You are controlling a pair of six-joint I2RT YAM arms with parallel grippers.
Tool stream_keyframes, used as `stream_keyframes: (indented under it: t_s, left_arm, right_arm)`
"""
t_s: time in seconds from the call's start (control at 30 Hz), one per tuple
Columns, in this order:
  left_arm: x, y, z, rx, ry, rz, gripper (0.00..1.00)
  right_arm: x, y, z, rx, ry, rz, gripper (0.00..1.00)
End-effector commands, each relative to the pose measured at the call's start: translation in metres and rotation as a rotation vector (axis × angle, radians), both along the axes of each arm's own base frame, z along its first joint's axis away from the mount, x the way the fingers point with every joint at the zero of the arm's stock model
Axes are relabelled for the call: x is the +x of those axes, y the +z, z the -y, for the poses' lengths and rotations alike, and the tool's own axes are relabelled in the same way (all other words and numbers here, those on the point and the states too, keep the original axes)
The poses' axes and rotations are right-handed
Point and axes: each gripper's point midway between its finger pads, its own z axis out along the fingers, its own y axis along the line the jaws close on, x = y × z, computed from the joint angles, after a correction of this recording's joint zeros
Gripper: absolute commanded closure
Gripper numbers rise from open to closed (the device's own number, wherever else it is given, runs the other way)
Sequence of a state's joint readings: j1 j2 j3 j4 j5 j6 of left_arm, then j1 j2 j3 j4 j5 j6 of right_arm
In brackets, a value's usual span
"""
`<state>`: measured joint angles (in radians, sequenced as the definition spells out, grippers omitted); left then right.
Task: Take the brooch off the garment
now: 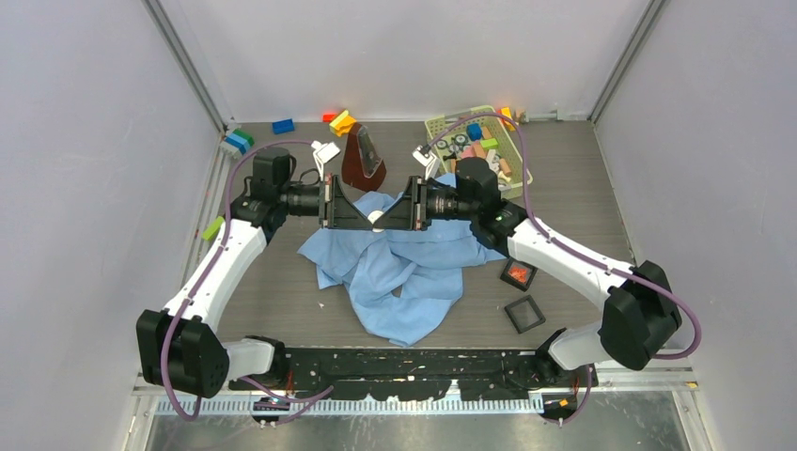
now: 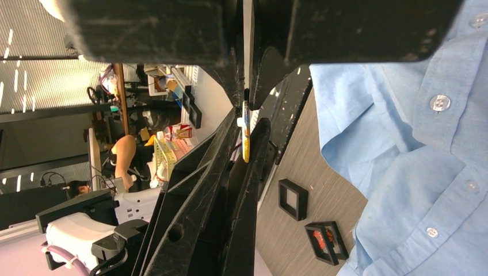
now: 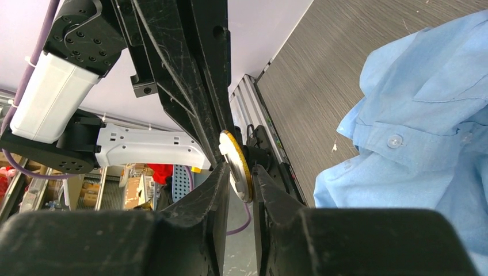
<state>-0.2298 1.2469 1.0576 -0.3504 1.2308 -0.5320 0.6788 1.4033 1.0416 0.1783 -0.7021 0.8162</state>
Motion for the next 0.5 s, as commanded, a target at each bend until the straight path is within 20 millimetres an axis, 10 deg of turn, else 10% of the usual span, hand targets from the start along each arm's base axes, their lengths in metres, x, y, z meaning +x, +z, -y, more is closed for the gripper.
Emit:
stream_keyframes:
  t_s: [0.0, 0.47]
  left_arm:
    - [-0.017, 0.019, 0.003, -0.045, -0.074, 0.092, 1.0]
    - [-0.019, 0.01, 0.001, 0.002, -0.039, 0.113, 1.0]
  right_arm:
    - [0.014, -0.002, -0.005, -0.013, -0.051, -0.007, 0.76]
    - [0.037, -0.012, 0.002, -0.019, -0.189, -0.062, 0.77]
